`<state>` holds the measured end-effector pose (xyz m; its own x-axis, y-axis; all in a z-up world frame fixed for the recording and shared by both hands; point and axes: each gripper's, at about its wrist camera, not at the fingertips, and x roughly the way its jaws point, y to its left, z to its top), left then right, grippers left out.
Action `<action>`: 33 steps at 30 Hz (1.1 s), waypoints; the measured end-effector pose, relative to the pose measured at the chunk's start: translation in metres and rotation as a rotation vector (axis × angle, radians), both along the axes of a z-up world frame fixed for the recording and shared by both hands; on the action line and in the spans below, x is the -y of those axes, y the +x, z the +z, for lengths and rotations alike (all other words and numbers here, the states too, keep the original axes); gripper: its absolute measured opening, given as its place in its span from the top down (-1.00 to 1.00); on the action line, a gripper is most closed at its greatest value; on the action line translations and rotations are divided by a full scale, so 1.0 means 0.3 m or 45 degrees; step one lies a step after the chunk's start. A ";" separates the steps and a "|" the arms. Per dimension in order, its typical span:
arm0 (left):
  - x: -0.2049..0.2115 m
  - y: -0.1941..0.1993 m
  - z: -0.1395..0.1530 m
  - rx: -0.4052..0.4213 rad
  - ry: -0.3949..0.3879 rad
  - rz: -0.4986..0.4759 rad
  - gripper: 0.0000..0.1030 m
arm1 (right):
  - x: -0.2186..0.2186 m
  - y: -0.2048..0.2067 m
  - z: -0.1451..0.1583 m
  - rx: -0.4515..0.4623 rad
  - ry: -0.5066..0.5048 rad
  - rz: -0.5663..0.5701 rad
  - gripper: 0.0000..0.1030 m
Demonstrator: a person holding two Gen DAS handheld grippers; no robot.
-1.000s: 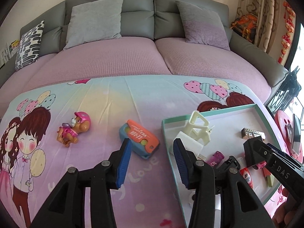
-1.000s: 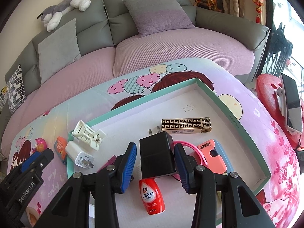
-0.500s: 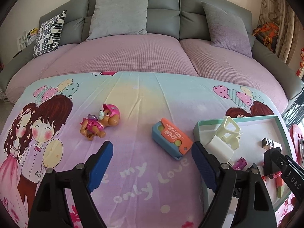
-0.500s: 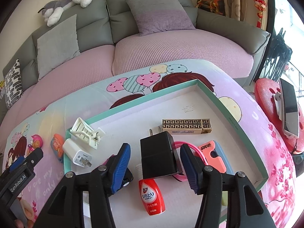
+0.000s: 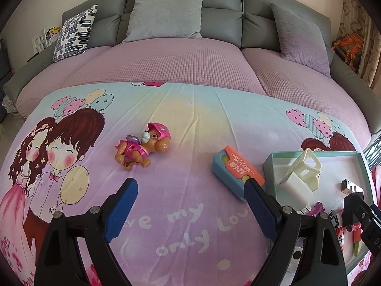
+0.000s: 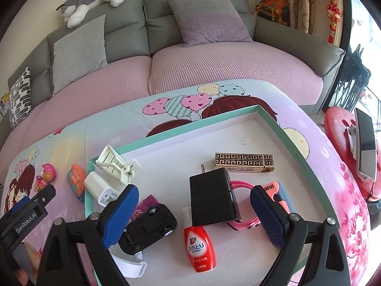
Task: Organize rigid objects
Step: 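Withdraw both tools from the tray toward the pink toy dog and knife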
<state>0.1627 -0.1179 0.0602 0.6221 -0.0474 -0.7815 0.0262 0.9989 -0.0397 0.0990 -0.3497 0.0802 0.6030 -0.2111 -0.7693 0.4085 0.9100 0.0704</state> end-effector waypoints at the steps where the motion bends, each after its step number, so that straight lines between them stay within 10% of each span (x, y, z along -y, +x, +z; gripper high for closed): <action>1: 0.001 0.002 -0.002 -0.002 0.002 -0.002 -0.77 | 0.000 0.001 -0.002 -0.002 -0.002 0.002 -0.96; 33: 0.002 0.003 -0.012 0.026 0.037 0.044 -1.00 | -0.034 0.021 -0.016 0.003 0.037 0.063 -1.00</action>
<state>0.1637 -0.1183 0.0565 0.6389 -0.0028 -0.7692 -0.0078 0.9999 -0.0101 0.1054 -0.3394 0.0753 0.6140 -0.1585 -0.7732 0.3625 0.9268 0.0978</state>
